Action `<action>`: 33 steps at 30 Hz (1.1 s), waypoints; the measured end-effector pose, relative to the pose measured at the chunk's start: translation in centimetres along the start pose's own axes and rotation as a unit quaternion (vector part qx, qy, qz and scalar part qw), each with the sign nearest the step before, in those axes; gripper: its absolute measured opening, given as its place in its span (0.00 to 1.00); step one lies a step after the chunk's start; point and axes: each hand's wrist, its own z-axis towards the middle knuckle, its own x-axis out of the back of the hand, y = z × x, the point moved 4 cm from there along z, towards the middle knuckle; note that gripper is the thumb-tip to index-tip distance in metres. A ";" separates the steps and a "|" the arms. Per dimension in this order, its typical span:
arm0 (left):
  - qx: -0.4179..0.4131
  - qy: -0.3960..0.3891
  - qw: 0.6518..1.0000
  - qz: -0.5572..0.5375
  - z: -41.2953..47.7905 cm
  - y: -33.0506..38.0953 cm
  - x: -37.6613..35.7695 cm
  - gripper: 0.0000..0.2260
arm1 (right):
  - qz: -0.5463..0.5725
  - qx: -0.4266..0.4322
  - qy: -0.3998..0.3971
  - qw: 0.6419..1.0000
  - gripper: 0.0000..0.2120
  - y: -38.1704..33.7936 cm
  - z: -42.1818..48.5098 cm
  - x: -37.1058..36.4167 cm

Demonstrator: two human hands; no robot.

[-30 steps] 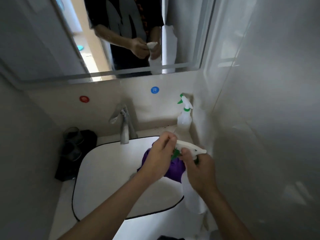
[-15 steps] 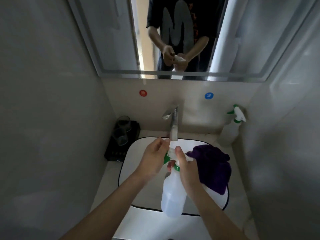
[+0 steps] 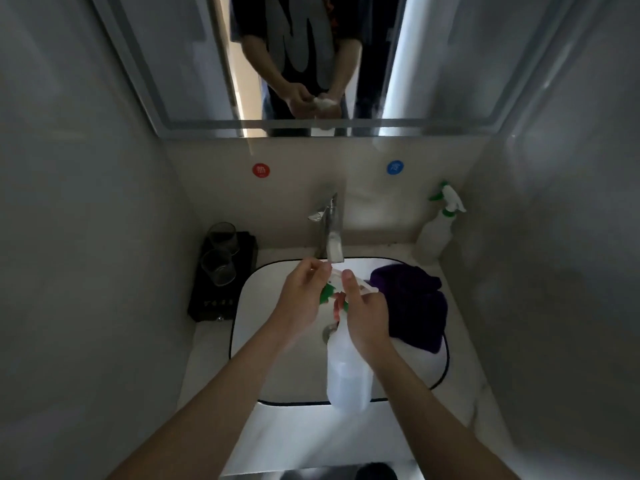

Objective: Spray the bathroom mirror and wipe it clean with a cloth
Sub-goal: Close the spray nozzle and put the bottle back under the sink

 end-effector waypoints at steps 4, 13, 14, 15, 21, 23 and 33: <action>0.008 -0.036 0.999 -0.023 -0.6 -0.6 0.6 0.07 | -0.006 0.013 0.008 1.000 0.28 0.1 -0.5 0.1; 0.016 -0.042 0.999 -0.002 -1.0 0.0 1.1 0.18 | -0.031 0.040 0.018 0.999 0.29 -0.3 -1.3 -0.2; 0.010 -0.037 0.999 0.017 -0.9 0.3 1.0 0.20 | -0.032 0.046 0.015 0.998 0.29 -0.3 -1.4 -0.1; 0.003 -0.032 0.999 0.031 -0.8 0.7 0.9 0.20 | -0.033 0.050 0.012 0.998 0.29 -0.3 -1.4 -0.1; -0.003 -0.011 1.000 0.021 -0.8 0.3 0.7 0.18 | -0.044 0.044 0.010 0.998 0.32 -0.3 -1.1 -0.2; -0.015 -0.017 0.999 0.026 -0.8 0.2 0.7 0.15 | -0.042 0.039 0.011 0.998 0.33 -0.3 -1.0 -0.3; 0.004 -0.032 0.999 0.013 -1.4 -0.2 1.4 0.19 | -0.035 0.057 0.015 0.998 0.31 -0.6 -1.8 -0.3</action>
